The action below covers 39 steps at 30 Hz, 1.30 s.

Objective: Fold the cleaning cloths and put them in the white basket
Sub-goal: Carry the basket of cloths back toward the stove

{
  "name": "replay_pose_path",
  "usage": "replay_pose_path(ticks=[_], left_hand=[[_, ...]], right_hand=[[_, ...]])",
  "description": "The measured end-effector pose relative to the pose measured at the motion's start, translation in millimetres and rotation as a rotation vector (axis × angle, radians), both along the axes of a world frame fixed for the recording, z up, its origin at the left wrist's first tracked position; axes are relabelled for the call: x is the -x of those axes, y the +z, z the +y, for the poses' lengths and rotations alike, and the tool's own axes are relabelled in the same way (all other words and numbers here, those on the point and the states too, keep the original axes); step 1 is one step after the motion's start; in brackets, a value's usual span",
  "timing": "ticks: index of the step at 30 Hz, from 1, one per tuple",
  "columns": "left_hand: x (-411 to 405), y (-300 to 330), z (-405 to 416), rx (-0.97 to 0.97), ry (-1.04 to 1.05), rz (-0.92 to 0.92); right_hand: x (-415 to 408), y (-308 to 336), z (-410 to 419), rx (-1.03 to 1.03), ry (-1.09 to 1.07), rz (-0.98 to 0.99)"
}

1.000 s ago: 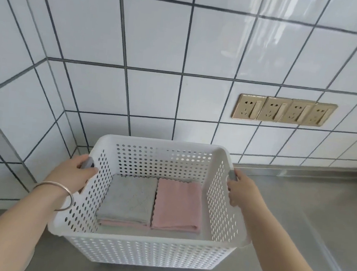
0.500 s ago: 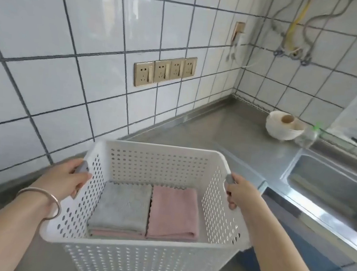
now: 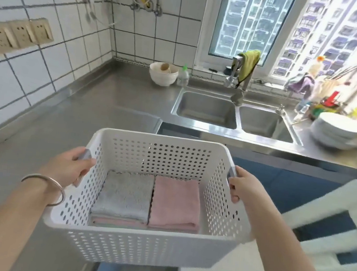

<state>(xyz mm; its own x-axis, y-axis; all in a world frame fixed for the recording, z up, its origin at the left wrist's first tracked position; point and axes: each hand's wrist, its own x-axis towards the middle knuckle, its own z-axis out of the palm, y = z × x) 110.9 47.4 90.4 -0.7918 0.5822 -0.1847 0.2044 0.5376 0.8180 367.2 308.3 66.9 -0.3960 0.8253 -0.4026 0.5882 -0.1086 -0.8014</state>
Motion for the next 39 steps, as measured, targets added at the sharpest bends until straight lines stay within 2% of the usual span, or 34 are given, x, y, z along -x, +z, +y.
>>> replay_pose_path(ticks=[8,10,14,18,22,28,33,36,39], left_hand=[[-93.8,-2.5,68.8,0.037,-0.371,0.049],[-117.9,-1.9,86.7,0.066,-0.504,0.049],[-159.0,-8.1,113.4,0.115,-0.746,-0.02],[-208.5,-16.7,134.6,0.139,-0.899,-0.111],[-272.9,-28.7,152.8,0.139,-1.088,-0.076],[-403.7,-41.3,159.8,0.13,-1.224,-0.132],[-520.7,-47.6,162.9,0.159,-1.324,-0.197],[-599.3,-39.6,172.5,0.096,-1.35,-0.248],[-662.5,-25.3,187.6,0.042,-1.376,-0.21]], right_hand=[[-156.7,-0.8,-52.1,-0.039,-0.366,-0.009],[-191.9,-4.0,-70.8,-0.048,-0.52,0.006],[-252.5,-15.9,-116.4,-0.019,-0.75,0.011],[-307.4,-28.2,-167.2,-0.011,-0.927,-0.007],[-370.1,-42.1,-215.4,0.028,-1.063,-0.044],[-480.4,-50.8,-271.6,0.045,-1.253,-0.072],[-575.2,-38.8,-309.3,0.064,-1.351,0.05],[-641.0,-16.9,-318.0,-0.016,-1.392,0.093],[-694.3,-3.1,-312.3,-0.046,-1.405,0.076]])
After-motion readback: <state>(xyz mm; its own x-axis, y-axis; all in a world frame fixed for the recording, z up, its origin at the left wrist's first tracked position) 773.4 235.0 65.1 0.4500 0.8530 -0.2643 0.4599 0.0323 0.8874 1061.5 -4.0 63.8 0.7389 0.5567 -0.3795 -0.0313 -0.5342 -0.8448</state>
